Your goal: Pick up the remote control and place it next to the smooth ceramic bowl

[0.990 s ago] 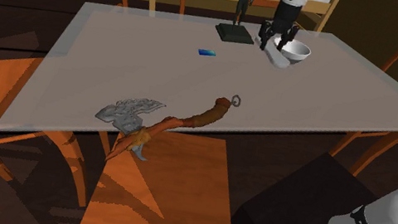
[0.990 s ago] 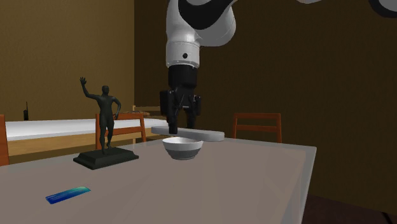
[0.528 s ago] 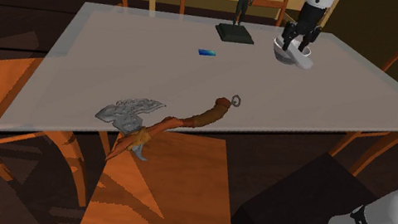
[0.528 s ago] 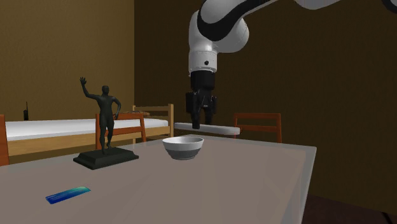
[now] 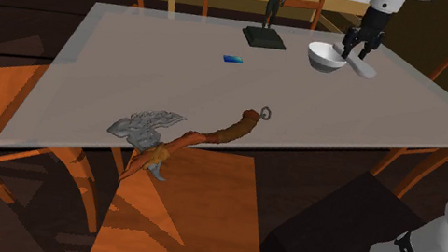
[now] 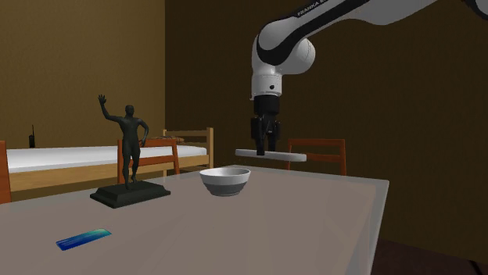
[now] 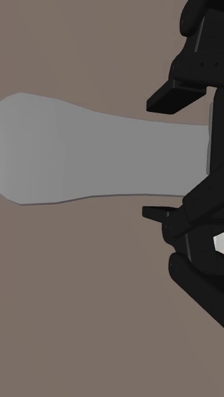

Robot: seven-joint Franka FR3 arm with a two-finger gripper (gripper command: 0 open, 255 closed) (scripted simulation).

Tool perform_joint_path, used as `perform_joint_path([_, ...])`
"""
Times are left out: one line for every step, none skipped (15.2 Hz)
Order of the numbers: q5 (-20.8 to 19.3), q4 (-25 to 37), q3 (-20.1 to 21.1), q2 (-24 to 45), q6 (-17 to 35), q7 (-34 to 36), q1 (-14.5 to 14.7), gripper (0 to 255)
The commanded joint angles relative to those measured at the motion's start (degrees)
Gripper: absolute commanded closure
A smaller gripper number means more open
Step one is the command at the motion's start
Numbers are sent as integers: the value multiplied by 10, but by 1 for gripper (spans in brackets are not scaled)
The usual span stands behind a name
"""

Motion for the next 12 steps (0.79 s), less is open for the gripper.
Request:
perform_joint_path([2, 3, -12, 3, -1, -30, -16, 255])
perform_joint_path([3, 9, -18, 7, -3, -43, -23, 255])
perform_joint_path([4, 15, -23, 11, -4, -56, -31, 255])
perform_joint_path([5, 21, -29, 16, -6, -68, -38, 255])
perform_joint_path([6, 29, -34, 22, -9, -81, -46, 255])
perform_joint_path([7, 37, -39, 28, -11, -94, -53, 255])
perform_joint_path([9, 46, -44, 34, -14, -107, -61, 255])
perform_joint_path([10, 55, -49, 41, -16, -120, -69, 255])
perform_joint_path([12, 66, -54, 49, -20, -132, -76, 255])
perform_joint_path([14, 77, -58, 57, -23, -145, -84, 255])
perform_joint_path([16, 89, -63, 66, -27, -157, -92, 255])
perform_joint_path([18, 102, -67, 76, -31, -170, -100, 255])
